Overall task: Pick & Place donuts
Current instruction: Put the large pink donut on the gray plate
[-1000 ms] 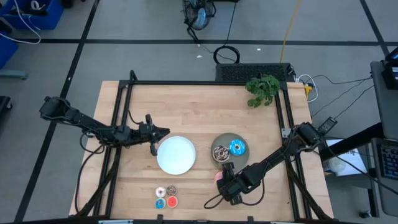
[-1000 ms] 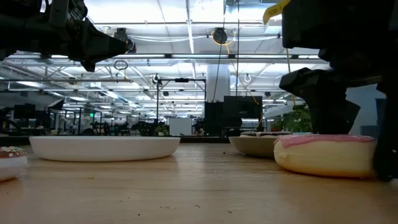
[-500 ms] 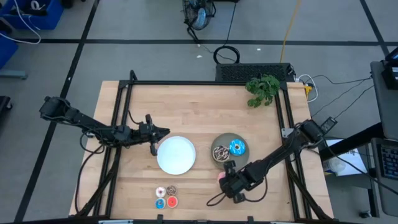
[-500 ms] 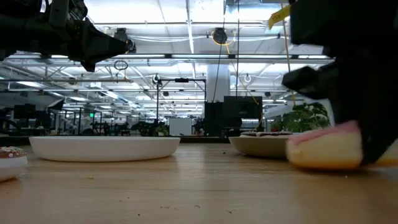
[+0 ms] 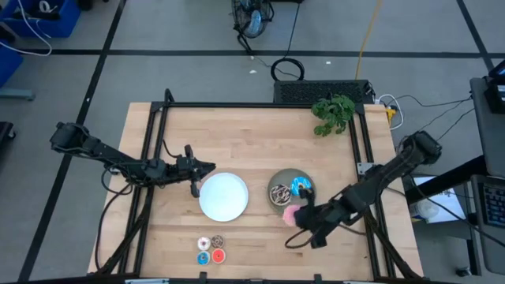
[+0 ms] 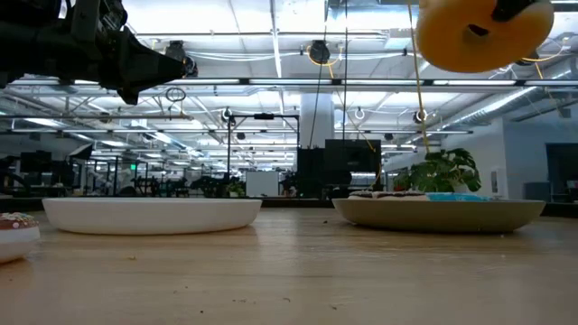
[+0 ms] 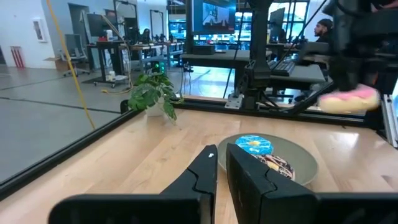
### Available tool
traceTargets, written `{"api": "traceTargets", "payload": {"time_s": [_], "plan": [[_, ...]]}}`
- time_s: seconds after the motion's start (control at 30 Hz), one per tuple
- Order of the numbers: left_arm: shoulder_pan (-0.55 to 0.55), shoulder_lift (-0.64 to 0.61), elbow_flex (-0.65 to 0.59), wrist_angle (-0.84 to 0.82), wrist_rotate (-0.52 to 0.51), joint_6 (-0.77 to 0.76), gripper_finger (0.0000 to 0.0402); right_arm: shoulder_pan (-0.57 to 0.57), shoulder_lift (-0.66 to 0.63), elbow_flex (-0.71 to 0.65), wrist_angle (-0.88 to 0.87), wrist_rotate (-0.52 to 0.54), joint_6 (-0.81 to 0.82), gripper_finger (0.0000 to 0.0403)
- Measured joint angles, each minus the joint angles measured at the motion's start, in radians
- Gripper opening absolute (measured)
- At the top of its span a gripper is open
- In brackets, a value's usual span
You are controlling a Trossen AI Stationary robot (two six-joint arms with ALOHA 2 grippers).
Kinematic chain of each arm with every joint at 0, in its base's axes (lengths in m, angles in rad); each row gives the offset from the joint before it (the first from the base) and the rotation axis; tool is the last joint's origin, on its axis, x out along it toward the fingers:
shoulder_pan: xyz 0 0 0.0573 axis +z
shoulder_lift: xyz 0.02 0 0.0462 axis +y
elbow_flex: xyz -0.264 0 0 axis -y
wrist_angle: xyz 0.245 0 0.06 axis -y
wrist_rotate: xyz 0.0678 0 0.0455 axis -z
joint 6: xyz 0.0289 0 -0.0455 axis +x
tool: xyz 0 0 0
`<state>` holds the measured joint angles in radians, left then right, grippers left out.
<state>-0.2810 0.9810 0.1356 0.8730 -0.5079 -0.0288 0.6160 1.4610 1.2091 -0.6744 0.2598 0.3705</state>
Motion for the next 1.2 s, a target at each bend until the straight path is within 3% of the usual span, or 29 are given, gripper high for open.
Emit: {"api": "traceTargets", "payload": {"time_s": [0.2, 0.37, 0.8, 1.2], "plan": [[0.0, 0.0, 0.0, -0.001, 0.0, 0.0, 0.0042, -0.013, -0.028, -0.016, -0.117, -0.012, 0.1, 0.0007], [0.0, 0.0, 0.0, -0.001, 0.0, -0.001, 0.0042, -0.034, -0.022, -0.079, -0.094, -0.022, 0.108, 0.0007], [0.001, 0.0, 0.0, -0.001, -0.018, 0.005, 0.0042, -0.148, -0.022, -0.351, 0.216, -0.136, 0.082, 0.0008], [0.0, 0.0, 0.0, -0.015, -0.018, 0.0, 0.0042, -0.154, -0.008, -0.362, 0.276, -0.16, 0.112, 0.0008]]}}
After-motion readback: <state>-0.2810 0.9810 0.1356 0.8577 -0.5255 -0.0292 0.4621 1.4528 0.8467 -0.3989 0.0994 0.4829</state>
